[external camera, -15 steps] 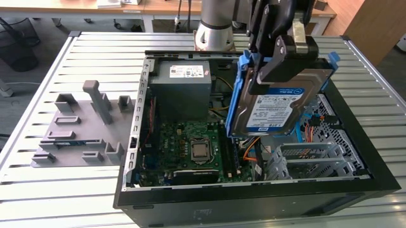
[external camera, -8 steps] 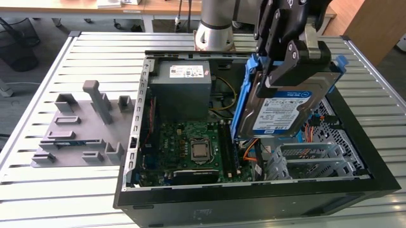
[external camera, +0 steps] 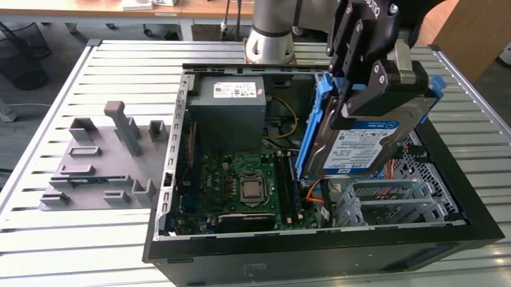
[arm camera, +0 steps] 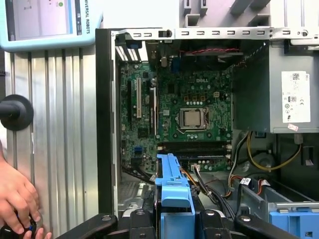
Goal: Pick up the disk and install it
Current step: 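Insert the disk into the insertion slot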
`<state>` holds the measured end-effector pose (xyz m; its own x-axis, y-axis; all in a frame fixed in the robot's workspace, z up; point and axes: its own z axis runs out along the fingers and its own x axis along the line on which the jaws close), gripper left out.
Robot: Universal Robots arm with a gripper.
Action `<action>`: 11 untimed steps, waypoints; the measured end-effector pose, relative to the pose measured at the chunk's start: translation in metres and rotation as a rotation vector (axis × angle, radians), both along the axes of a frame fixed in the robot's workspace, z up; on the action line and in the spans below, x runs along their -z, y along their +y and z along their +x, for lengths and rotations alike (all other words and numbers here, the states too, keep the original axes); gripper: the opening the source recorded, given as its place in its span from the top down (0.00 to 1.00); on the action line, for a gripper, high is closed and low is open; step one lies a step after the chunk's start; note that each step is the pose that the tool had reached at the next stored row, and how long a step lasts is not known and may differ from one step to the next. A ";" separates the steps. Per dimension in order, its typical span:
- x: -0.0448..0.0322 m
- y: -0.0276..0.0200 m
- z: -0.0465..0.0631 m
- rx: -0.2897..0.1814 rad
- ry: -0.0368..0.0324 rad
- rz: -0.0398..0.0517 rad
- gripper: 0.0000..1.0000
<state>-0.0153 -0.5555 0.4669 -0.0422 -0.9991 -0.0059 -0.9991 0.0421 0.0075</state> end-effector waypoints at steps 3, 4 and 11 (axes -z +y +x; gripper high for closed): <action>0.0007 -0.0007 0.010 0.000 0.0003 -0.0004 0.64; 0.0010 -0.0008 0.012 0.000 0.0003 -0.0003 0.64; 0.0040 -0.0055 0.016 0.000 0.0003 -0.0002 0.64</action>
